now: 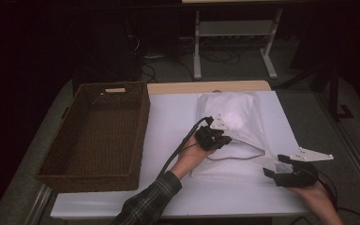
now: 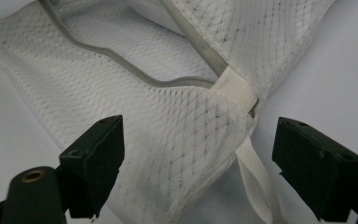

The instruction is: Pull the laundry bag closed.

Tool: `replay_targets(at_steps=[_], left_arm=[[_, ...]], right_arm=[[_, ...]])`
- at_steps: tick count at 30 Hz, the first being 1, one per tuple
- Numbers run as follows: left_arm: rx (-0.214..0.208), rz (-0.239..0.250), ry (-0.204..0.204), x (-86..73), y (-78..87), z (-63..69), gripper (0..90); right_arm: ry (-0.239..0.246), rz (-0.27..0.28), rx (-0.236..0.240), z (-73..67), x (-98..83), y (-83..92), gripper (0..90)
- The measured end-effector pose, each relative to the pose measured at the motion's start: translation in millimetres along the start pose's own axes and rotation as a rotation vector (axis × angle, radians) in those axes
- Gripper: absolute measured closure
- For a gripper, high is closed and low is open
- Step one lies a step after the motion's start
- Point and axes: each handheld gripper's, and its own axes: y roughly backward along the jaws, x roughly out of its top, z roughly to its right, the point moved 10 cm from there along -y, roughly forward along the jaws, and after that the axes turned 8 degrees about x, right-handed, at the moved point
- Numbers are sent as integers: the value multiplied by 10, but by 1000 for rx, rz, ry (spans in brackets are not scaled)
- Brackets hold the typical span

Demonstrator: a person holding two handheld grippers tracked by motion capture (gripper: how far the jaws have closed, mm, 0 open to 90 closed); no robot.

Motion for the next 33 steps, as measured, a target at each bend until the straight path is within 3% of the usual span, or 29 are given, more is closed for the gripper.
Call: replay_targets(at_steps=[5,8,10,11,17,20,21,28,31,33], left_arm=[[-3,5,-5,8,35,41,888],[-23,-38,-22,-87,0,112,888],[-23,-38,-22,-87,0,112,887],[-39,-53,-7,-158,-47,121,887],[-63,-97,-4,-298,-150,150,888],[-67,-102,-2,-314,-166,156,888],[-83,-137,-4,-402,-248,173,888],[-91,-154,3,-470,-348,174,887],[-116,-149,31,-465,-350,178,873],[-120,-148,41,-455,-340,192,759]], right_arm=[[-2,3,1,4,3,9,161],[0,3,3,-5,1,1,161],[-1,2,4,-8,1,-1,161],[-3,1,5,-12,0,-4,161],[-5,8,13,-17,6,0,160],[-4,9,14,-15,6,3,160],[-9,14,16,-10,7,9,160],[-3,11,16,-11,6,6,160],[1,10,18,-17,3,9,160],[1,13,21,-29,11,13,160]])
